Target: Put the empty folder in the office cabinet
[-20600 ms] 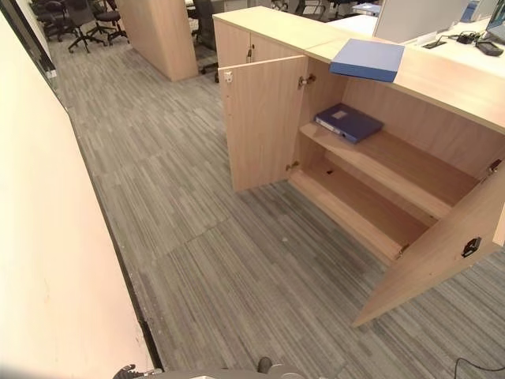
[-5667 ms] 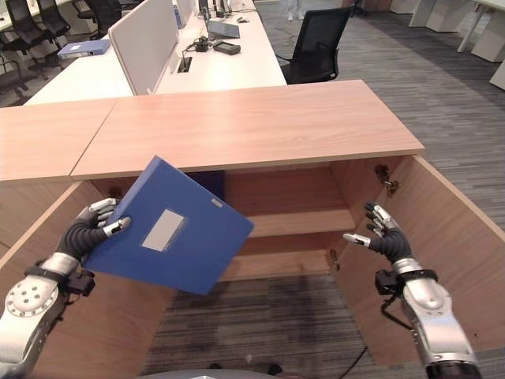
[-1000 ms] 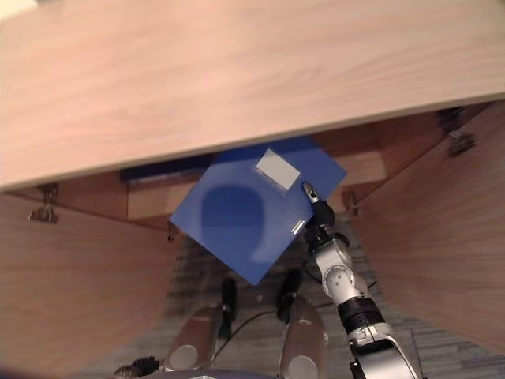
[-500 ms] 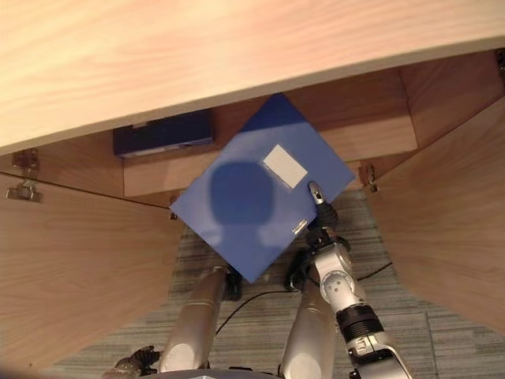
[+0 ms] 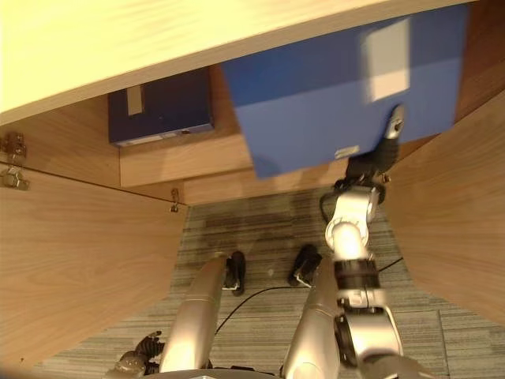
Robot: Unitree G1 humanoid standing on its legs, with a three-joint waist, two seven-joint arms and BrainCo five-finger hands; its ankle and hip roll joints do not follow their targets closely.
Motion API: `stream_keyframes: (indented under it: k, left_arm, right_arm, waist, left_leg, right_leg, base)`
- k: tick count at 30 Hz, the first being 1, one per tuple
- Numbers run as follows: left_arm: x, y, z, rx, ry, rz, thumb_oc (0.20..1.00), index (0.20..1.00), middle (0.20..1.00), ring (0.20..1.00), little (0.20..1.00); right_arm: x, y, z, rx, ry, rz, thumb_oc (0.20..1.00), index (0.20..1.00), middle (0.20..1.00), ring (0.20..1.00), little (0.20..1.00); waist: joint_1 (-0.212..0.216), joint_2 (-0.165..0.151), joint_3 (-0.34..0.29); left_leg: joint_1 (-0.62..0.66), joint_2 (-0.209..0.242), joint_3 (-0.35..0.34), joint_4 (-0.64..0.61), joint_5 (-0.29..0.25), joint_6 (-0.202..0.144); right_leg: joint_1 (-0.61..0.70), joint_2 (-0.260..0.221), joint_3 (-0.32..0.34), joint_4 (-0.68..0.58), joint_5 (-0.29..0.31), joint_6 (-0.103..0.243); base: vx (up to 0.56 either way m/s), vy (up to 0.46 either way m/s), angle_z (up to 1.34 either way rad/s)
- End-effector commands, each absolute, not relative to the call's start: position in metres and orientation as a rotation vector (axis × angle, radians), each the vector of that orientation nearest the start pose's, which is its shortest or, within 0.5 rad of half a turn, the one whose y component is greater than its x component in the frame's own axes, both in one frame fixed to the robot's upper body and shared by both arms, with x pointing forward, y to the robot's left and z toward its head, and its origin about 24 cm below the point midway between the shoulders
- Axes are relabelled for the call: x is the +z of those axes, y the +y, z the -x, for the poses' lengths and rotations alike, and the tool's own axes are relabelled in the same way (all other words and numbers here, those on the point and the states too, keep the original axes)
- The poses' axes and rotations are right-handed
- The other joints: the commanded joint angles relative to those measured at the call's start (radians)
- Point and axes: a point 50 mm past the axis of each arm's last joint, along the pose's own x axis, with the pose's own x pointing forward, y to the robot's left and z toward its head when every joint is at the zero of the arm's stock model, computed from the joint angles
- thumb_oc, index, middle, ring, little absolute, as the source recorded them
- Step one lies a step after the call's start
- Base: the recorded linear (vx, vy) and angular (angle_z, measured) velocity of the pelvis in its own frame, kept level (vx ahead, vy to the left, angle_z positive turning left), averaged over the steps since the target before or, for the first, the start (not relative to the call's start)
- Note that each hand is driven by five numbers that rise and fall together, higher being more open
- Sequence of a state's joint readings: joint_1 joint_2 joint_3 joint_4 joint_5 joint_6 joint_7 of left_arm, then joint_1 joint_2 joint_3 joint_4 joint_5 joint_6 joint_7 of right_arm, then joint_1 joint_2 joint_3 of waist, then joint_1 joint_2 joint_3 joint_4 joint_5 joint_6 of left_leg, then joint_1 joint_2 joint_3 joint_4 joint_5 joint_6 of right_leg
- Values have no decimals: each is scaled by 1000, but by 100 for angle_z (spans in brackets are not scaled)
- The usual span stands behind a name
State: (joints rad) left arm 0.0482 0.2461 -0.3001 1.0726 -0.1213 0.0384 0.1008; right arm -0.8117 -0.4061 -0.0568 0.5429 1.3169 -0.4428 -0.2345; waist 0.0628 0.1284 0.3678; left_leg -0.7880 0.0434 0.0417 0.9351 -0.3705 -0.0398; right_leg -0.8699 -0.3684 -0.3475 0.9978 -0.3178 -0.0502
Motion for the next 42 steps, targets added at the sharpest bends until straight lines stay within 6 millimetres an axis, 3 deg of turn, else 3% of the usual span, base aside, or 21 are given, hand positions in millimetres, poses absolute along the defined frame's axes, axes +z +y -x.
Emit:
stream_keyframes:
  k: [1, 4, 7, 10, 24, 33, 37, 38, 39, 40, 41, 42]
  left_arm:
    - [-157, 268, -42, 97, 1349, -414, 1000, 1000, 1000, 1000, 1000]
    - [-158, 267, -41, 93, 1359, -401, 1000, 1000, 1000, 1000, 1000]
    - [-158, 267, -36, 102, 1364, -392, 1000, 1000, 1000, 1000, 1000]
    - [-157, 266, -42, 110, 1348, -394, 1000, 1000, 1000, 1000, 1000]
    - [-150, 271, -54, 74, 1286, -421, 1000, 1000, 1000, 1000, 1000]
    - [-146, 272, -61, 62, 1246, -429, 1000, 1000, 1000, 1000, 1000]
    - [-142, 271, -63, 43, 1215, -410, 1000, 1000, 1000, 1000, 1000]
    - [-141, 271, -64, 36, 1211, -409, 1000, 1000, 1000, 1000, 1000]
    - [-146, 269, -54, 54, 1251, -409, 1000, 1000, 1000, 1000, 1000]
    - [-154, 267, -34, 84, 1327, -438, 1000, 1000, 1000, 1000, 1000]
    - [-154, 282, -26, 176, 1389, -462, 1000, 1000, 1000, 1000, 1000]
    - [-151, 289, -29, 201, 1383, -484, 1000, 1000, 1000, 1000, 1000]
  right_arm:
    - [284, -283, -376, -353, -612, -719, 200, 200, 200, 200, 200]
    - [296, -295, -381, -405, -566, -653, 200, 200, 200, 200, 200]
    - [292, -316, -381, -547, -515, -788, 200, 200, 200, 200, 200]
    - [290, -321, -382, -591, -492, -881, 200, 200, 200, 200, 200]
    - [310, -260, -402, -458, -470, -1043, 200, 200, 200, 200, 200]
    - [310, -256, -400, -441, -507, -1140, 200, 200, 200, 200, 200]
    - [321, -252, -395, -397, -571, -1178, 200, 200, 200, 200, 200]
    - [322, -252, -395, -390, -573, -1182, 853, 853, 853, 853, 853]
    - [319, -244, -397, -370, -570, -1195, 1000, 1000, 1000, 1000, 1000]
    - [311, -247, -398, -388, -558, -1227, 1000, 1000, 1000, 1000, 1000]
    - [312, -268, -392, -423, -602, -1231, 1000, 1000, 1000, 1000, 1000]
    - [314, -274, -391, -420, -619, -1239, 1000, 1000, 1000, 1000, 1000]
  waist:
    - [26, -6, -77]
    - [31, -6, -75]
    - [43, -3, -81]
    - [48, 3, -81]
    - [92, 24, -66]
    - [109, 57, -49]
    - [115, 70, -47]
    - [115, 70, -47]
    - [123, 66, -45]
    - [125, 62, -42]
    - [140, 60, -42]
    - [147, 60, -37]
  left_leg:
    - [-23, 33, 32, -37, 8, -2]
    - [-27, 36, 34, -34, 7, -4]
    - [-24, 36, 32, -40, 9, -8]
    - [-27, 31, 29, -46, 13, -6]
    - [-54, 19, 5, -33, 19, 0]
    - [-102, 11, 5, -3, 21, -1]
    - [-129, 8, 5, 5, 24, 2]
    - [-133, 7, 6, 7, 24, 2]
    - [-137, 6, 5, 11, 22, 4]
    - [-141, 3, 2, 16, 20, 2]
    - [-142, -3, -1, 15, 19, -2]
    - [-142, -6, -2, 17, 19, -4]
  right_leg:
    - [48, -16, 190, -6, -87, 86]
    - [48, -15, 190, -6, -87, 87]
    - [53, -12, 185, -7, -91, 90]
    - [55, -11, 182, -11, -93, 92]
    - [57, -15, 163, 8, -112, 99]
    - [21, -26, 164, 39, -128, 103]
    - [-5, -32, 161, 50, -130, 110]
    - [-9, -33, 161, 52, -131, 111]
    - [-12, -35, 157, 59, -128, 112]
    - [-15, -37, 156, 64, -130, 112]
    - [-14, -41, 154, 65, -135, 114]
    - [-14, -44, 153, 70, -135, 115]
  base:
    - [-10, -20, 5]
    - [5, -26, 6]
    - [0, 0, 0]
    - [-6, -1, 3]
    - [-3, -4, 2]
    - [-2, 4, 3]
    - [2, 17, 5]
    - [-9, -6, 4]
    - [-16, -34, 2]
    - [-28, -103, -1]
    - [-18, -114, 0]
    - [-13, -108, 14]
